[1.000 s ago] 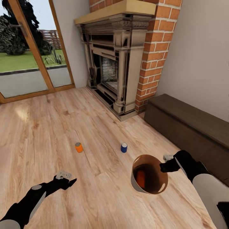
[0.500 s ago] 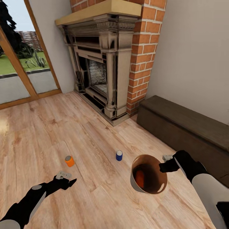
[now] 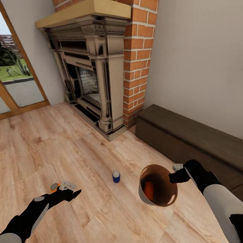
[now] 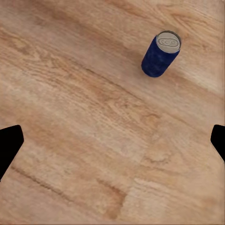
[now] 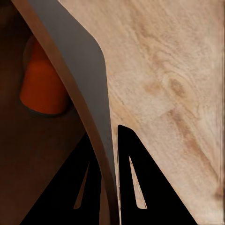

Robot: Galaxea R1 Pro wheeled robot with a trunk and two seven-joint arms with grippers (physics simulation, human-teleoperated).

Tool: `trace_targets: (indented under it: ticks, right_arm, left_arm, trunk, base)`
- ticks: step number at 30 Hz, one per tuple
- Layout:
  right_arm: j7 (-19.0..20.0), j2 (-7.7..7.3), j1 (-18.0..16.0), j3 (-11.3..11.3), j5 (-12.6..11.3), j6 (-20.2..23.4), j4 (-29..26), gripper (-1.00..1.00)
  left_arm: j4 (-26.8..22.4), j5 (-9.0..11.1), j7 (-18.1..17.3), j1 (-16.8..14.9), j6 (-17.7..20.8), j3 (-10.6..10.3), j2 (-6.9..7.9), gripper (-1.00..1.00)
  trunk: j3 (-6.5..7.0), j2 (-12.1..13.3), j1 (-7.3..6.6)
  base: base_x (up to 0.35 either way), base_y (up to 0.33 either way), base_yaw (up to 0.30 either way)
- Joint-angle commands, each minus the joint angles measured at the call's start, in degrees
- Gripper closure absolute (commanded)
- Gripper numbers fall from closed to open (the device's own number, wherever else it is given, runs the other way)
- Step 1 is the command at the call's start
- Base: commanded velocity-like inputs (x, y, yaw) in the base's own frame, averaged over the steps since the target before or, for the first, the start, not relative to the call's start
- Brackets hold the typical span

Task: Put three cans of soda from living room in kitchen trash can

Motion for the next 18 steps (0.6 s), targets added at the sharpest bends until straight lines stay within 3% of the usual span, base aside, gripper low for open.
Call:
trace_targets:
  ticks: [1, 11, 18]
  right_arm:
    - [0.28, 0.03, -0.03, -0.12, -1.72, 0.51, -0.01, 1.0]
    - [0.29, 0.0, -0.04, -0.16, -1.79, 0.51, 0.02, 1.0]
    - [0.39, -0.01, 0.01, -0.17, -1.85, 0.47, 0.04, 1.0]
  left_arm:
    - [0.01, 0.03, 0.0, 0.0, -0.1, 0.0, 0.0, -1.0]
    - [0.01, 0.06, 0.02, 0.01, -0.53, 0.05, 0.0, -1.0]
    - [0.01, -0.03, 0.0, 0.0, -0.53, 0.0, 0.0, -1.0]
  trunk:
    - [0.01, 0.0, 0.0]
    - [0.13, 0.0, 0.0]
    - [0.34, 0.0, 0.0]
  base:
    - [0.257, -0.159, -0.026]
    - [0.056, -0.046, -0.036]
    - [0.01, -0.23, -0.103]
